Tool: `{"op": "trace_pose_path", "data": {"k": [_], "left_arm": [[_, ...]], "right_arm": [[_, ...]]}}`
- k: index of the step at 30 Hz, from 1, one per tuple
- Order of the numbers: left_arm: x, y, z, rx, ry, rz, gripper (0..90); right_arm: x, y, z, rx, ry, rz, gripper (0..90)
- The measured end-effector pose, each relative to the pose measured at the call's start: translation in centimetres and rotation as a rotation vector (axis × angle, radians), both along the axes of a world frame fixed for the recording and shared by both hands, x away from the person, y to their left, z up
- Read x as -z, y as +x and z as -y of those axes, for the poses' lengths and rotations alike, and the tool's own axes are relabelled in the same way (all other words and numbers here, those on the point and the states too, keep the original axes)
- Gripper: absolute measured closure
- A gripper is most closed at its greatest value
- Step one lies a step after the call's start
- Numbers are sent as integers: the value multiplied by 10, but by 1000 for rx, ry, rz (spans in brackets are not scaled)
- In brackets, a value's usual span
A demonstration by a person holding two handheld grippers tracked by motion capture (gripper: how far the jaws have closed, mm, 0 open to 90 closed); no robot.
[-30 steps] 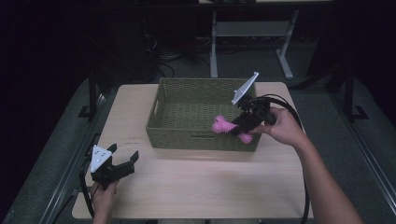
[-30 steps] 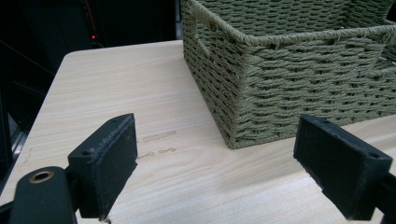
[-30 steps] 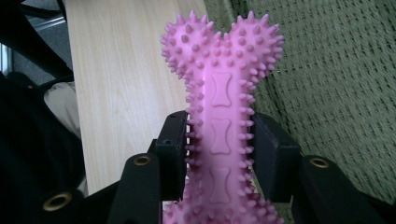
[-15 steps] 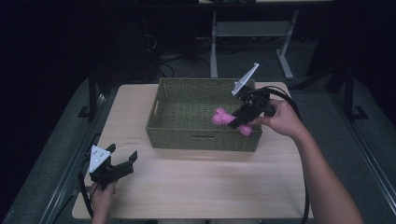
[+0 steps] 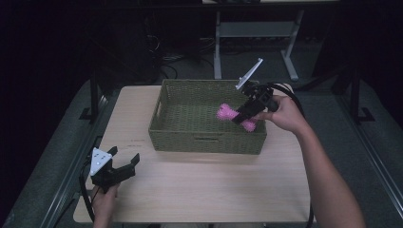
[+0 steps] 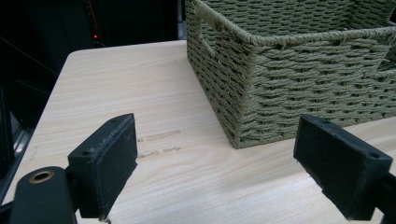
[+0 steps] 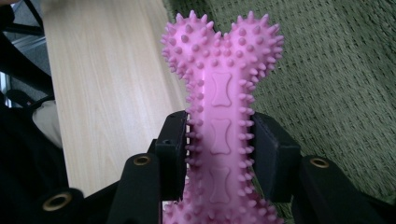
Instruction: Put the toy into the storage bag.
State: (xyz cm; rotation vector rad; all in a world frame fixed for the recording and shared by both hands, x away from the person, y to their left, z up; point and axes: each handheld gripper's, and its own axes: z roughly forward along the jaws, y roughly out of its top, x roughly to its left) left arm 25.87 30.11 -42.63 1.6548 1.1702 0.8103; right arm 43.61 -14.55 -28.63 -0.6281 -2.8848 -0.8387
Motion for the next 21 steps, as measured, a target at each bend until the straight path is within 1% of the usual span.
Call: {"op": "trace_pose_path", "data": {"k": [6,14,15,21], "left_arm": [[0,0,0,1,1,0,130],[1,1,0,1,-1,-2,130],[1,1,1,-1,-2,-1,130],[1,1,1,1,-2,-2,130]], "right_arm": [[9,9,0,16,-17,-20,576],[18,20,-1,32,-17,-21,576],[21,23,-1,37,-18,-31,576],[30,31,-1,53,-34,-47,575]]}}
